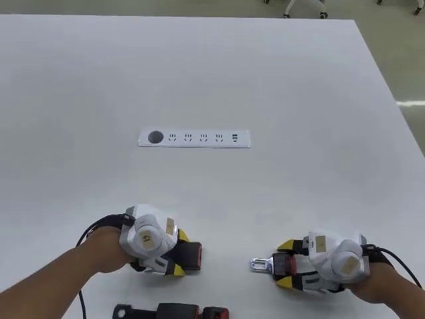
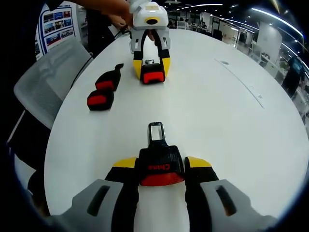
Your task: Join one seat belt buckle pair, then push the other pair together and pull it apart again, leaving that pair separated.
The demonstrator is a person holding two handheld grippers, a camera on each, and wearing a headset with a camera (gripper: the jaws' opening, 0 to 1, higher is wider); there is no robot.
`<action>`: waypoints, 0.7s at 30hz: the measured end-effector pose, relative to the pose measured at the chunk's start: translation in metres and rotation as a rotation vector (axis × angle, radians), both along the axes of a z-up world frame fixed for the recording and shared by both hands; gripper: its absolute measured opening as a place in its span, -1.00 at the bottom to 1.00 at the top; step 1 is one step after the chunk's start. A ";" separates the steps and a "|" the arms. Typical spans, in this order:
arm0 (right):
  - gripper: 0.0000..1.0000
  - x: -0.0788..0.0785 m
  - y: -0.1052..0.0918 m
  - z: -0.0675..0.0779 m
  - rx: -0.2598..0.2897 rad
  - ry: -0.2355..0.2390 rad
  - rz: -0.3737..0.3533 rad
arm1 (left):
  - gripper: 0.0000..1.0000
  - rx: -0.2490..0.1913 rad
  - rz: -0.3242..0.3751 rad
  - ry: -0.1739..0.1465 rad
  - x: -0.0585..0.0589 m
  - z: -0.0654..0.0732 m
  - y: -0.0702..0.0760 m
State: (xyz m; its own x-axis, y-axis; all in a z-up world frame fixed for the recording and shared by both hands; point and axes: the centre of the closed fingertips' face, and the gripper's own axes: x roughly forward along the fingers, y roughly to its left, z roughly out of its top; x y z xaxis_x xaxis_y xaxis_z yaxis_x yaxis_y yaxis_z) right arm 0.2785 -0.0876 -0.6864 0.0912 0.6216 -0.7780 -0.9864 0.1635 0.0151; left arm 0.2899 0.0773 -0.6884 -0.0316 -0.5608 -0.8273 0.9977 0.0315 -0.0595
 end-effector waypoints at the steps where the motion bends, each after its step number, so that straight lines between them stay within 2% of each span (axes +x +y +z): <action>1: -0.29 0.000 0.001 0.001 0.001 -0.001 0.000 | -0.29 0.001 0.003 0.003 0.000 0.000 0.000; 7: -0.29 0.000 0.000 0.001 0.005 0.009 -0.013 | -0.29 0.011 0.002 0.000 0.000 0.000 -0.001; 9: -0.28 0.000 0.001 0.001 -0.003 0.000 -0.020 | -0.29 0.016 0.004 -0.008 0.001 -0.002 -0.001; 11: -0.28 0.001 0.001 0.001 -0.013 -0.011 -0.043 | -0.27 0.020 0.016 -0.011 0.001 -0.003 0.000; 12: -0.26 0.002 0.001 0.002 -0.011 -0.008 -0.098 | -0.25 0.023 0.035 -0.002 0.001 -0.003 0.000; 13: -0.21 0.004 0.001 0.003 -0.009 -0.012 -0.137 | -0.17 0.028 0.055 0.011 0.000 -0.003 0.000; 14: -0.11 0.004 0.001 0.004 0.010 -0.019 -0.135 | -0.06 0.033 0.098 0.001 0.003 -0.002 0.001; 16: 0.06 0.006 0.003 0.012 0.079 -0.004 -0.223 | 0.22 -0.010 0.124 0.005 0.003 0.005 -0.002; 18: 0.18 0.014 0.001 0.020 0.117 -0.033 -0.293 | 0.34 -0.064 0.209 0.040 0.005 0.015 -0.005; 21: 0.27 0.018 -0.003 0.026 0.148 -0.044 -0.396 | 0.47 -0.118 0.272 0.025 0.010 0.026 -0.003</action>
State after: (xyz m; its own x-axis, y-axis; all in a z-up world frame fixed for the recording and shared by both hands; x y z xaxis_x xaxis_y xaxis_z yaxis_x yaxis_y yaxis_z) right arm 0.2969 -0.0906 -0.6604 0.3764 0.6366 -0.6731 -0.8480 0.5293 0.0264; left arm 0.3003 0.0746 -0.6623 0.1136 -0.6437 -0.7568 0.9519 0.2887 -0.1027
